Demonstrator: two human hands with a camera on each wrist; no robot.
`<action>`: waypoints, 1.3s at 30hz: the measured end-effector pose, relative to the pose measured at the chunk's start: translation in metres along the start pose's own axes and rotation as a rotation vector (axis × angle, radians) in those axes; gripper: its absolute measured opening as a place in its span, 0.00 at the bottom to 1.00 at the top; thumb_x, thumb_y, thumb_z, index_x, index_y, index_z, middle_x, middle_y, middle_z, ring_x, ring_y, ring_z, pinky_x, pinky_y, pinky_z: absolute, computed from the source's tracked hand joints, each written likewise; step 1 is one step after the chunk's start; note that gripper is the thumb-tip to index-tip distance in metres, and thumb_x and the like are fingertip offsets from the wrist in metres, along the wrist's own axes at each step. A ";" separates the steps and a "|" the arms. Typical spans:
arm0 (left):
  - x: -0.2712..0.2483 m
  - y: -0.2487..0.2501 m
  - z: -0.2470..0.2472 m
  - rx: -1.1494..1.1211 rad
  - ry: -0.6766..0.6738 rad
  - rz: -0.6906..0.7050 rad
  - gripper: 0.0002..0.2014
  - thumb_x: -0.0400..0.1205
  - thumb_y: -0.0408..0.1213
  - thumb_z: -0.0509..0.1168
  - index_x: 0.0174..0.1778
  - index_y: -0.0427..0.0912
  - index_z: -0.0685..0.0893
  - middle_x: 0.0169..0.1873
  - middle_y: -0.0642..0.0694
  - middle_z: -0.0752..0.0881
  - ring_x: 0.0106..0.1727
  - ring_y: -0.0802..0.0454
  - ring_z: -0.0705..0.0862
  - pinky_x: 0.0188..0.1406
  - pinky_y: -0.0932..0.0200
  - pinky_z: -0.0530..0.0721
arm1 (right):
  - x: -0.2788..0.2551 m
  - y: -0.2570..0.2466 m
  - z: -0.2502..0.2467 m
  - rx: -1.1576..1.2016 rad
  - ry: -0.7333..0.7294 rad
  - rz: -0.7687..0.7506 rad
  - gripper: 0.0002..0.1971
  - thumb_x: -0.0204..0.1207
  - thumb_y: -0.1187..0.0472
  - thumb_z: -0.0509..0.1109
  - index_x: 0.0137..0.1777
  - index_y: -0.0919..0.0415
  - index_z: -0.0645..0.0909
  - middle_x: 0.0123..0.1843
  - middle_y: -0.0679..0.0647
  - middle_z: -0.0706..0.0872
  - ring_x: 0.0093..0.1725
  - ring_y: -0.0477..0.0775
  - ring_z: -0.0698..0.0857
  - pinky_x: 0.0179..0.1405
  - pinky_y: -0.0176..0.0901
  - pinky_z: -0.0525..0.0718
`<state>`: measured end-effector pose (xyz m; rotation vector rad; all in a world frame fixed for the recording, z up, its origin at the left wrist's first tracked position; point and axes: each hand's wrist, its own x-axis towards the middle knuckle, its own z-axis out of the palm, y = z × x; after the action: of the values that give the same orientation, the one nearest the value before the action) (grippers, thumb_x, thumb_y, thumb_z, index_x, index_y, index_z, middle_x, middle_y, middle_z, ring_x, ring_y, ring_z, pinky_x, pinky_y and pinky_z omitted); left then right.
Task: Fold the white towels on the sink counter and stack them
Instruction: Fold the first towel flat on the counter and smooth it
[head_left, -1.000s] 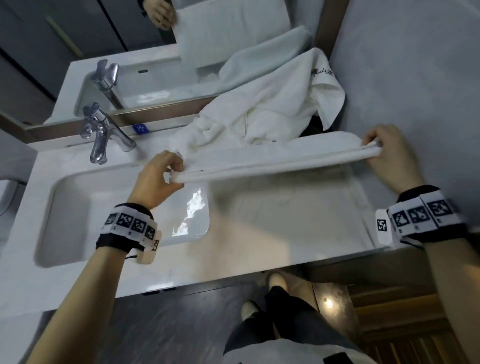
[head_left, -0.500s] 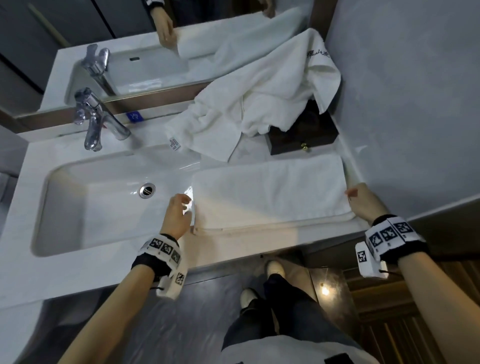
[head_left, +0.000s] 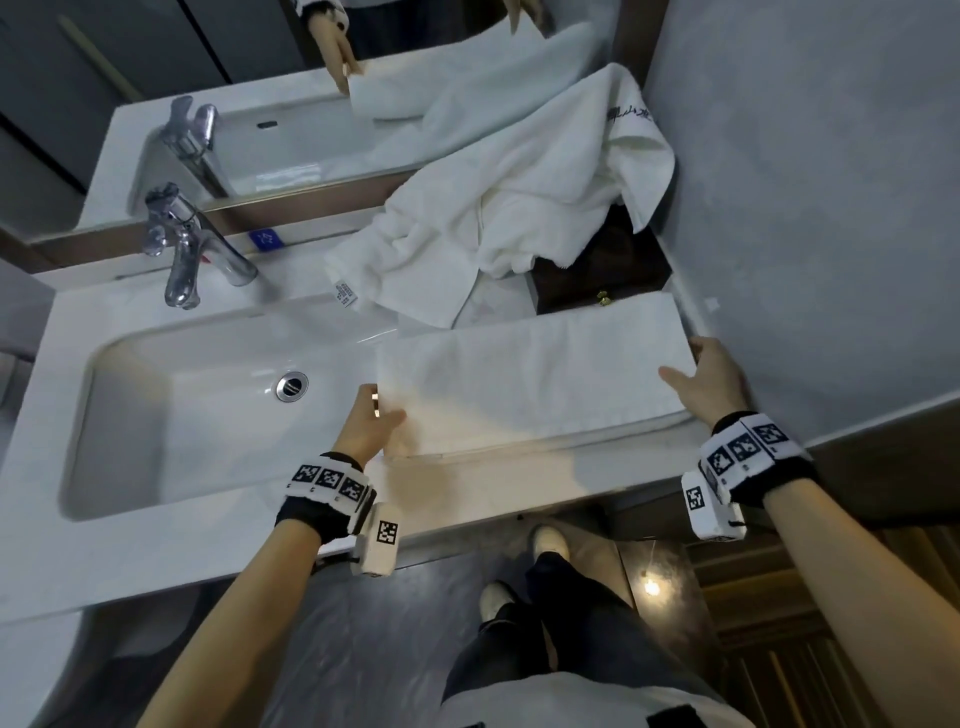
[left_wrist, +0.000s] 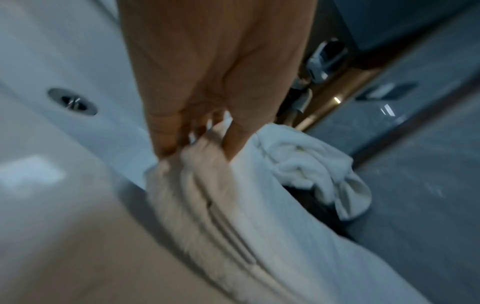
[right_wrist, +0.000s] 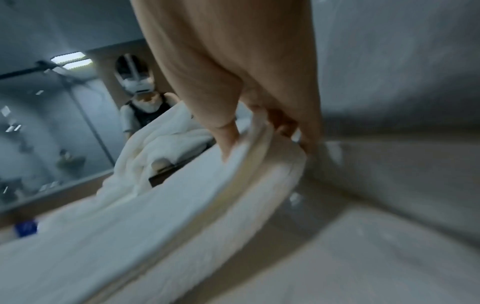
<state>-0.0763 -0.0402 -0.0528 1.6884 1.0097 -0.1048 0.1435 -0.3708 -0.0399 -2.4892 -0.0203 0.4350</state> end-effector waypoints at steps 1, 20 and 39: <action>-0.001 0.000 0.002 0.091 0.005 -0.033 0.24 0.79 0.25 0.62 0.71 0.37 0.64 0.60 0.37 0.76 0.60 0.40 0.78 0.62 0.41 0.80 | -0.002 0.000 0.001 -0.084 0.019 -0.023 0.27 0.71 0.63 0.73 0.69 0.66 0.71 0.67 0.68 0.79 0.65 0.69 0.78 0.67 0.59 0.77; 0.033 0.025 0.120 1.067 -0.019 0.444 0.33 0.80 0.67 0.37 0.77 0.65 0.29 0.80 0.55 0.29 0.81 0.41 0.27 0.77 0.30 0.31 | -0.010 -0.034 0.110 -0.574 -0.147 -0.615 0.32 0.79 0.34 0.46 0.82 0.38 0.45 0.86 0.45 0.43 0.85 0.53 0.43 0.80 0.64 0.43; 0.005 0.023 0.078 0.943 -0.059 0.566 0.47 0.78 0.66 0.54 0.82 0.48 0.34 0.82 0.46 0.32 0.83 0.46 0.31 0.81 0.36 0.36 | -0.006 0.015 0.025 -0.045 0.048 -0.070 0.40 0.71 0.56 0.76 0.78 0.62 0.60 0.78 0.64 0.69 0.76 0.66 0.69 0.74 0.57 0.68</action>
<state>-0.0262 -0.1025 -0.0685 2.7483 0.3870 -0.2853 0.1289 -0.3694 -0.0663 -2.5334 -0.0988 0.3492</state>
